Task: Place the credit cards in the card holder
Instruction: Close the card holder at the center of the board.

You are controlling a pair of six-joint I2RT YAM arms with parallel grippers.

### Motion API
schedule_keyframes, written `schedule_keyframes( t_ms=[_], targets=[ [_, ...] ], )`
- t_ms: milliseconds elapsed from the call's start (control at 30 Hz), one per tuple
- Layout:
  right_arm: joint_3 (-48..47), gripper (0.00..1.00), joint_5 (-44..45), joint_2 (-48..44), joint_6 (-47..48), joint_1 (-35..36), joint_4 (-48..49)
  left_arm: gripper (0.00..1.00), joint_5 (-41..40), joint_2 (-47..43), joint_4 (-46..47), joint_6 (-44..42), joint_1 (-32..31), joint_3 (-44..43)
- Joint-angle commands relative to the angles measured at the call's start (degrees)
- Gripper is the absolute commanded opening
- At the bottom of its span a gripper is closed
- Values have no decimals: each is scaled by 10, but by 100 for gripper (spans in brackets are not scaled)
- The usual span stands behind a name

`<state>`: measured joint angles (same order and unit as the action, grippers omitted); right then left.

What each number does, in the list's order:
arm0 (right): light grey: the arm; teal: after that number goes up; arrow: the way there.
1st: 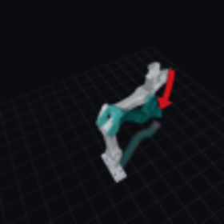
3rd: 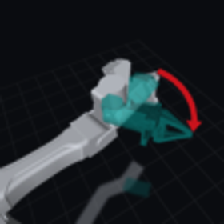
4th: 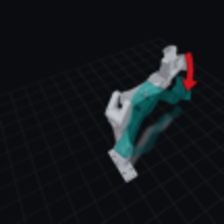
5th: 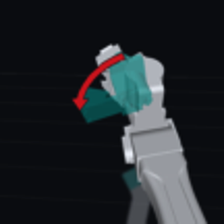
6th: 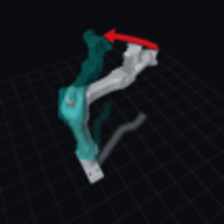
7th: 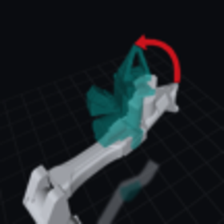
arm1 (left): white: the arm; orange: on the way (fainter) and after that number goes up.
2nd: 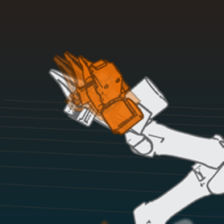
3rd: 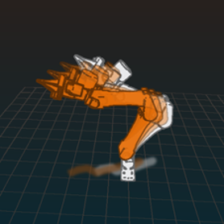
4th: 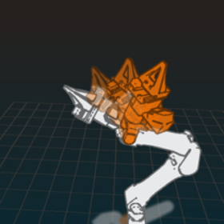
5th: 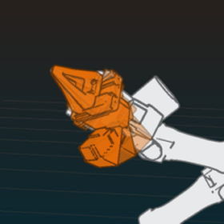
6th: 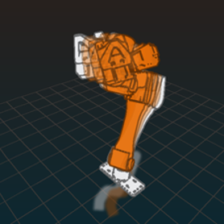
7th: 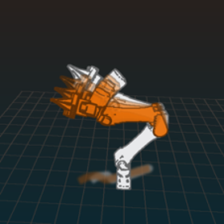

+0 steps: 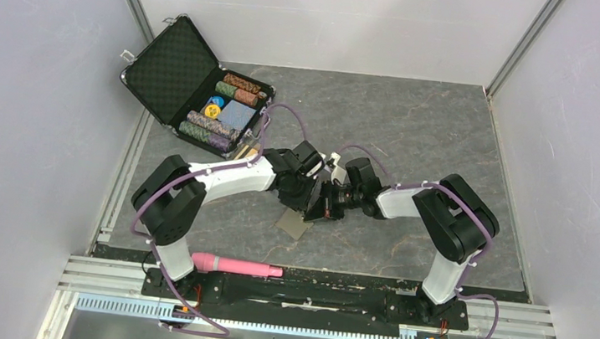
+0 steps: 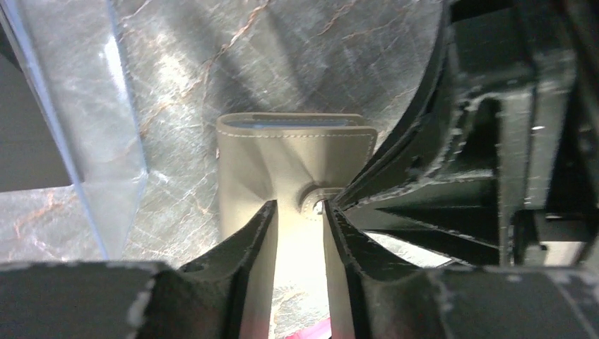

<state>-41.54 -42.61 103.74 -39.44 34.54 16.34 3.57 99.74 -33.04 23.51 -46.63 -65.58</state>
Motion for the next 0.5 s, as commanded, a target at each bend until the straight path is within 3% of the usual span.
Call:
schedule_keyframes(
  t_ms=[0, 200, 467],
  targets=[
    [9, 0, 18, -2, 8, 0, 15, 38, 26, -38, 32, 30, 23, 24],
    [10, 0, 14, 0, 8, 1, 18, 36, 169, -24, 96, 27, 62, 50],
    [11, 0, 12, 1, 9, 1, 20, 31, 204, 7, 100, 24, 69, 50]
  ],
)
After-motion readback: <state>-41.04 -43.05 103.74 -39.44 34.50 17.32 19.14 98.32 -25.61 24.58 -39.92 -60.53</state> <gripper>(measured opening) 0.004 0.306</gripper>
